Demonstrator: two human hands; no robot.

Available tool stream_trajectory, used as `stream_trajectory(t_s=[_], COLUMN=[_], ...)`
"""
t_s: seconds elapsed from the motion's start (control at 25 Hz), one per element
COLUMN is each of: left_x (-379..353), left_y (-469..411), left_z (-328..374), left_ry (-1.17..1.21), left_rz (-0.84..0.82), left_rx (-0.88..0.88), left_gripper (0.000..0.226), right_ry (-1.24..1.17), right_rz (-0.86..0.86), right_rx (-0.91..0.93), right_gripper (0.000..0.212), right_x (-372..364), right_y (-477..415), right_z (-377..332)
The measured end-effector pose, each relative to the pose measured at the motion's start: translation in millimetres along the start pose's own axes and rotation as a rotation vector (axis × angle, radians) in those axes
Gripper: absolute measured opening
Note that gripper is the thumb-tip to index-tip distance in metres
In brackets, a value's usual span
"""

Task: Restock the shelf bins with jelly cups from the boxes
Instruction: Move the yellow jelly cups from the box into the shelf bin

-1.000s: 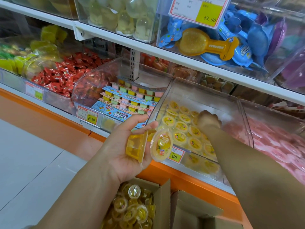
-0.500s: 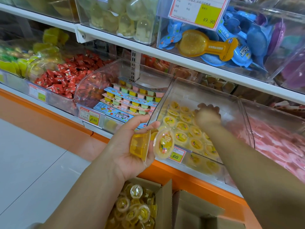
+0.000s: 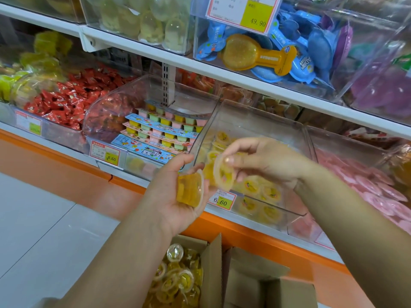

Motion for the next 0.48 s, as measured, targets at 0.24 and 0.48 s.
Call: stream_trajectory(t_s=[0.24, 0.48], left_x=[9, 15], left_y=[3, -9], left_z=[13, 34], left_ry=[-0.032, -0.085], left_rz=[0.062, 0.120], left_rx=[-0.078, -0.129], left_gripper=[0.045, 0.068], right_ry=[1.217, 1.209], right_rz=[0.642, 0.668], right_rx=[-0.406, -0.539], right_gripper=[0.030, 0.030], right_x=[177, 193], right_y=[-54, -80], right_z=[36, 87])
Point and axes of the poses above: each hand's wrist, its own y-axis away from the middle knuckle, its own x-axis out of the back of the hand, z = x × y, the point moved 8 cm from there along -y, towards the middle knuckle, and after that the axes turned 1 degree about z, right-handed, at the moved point
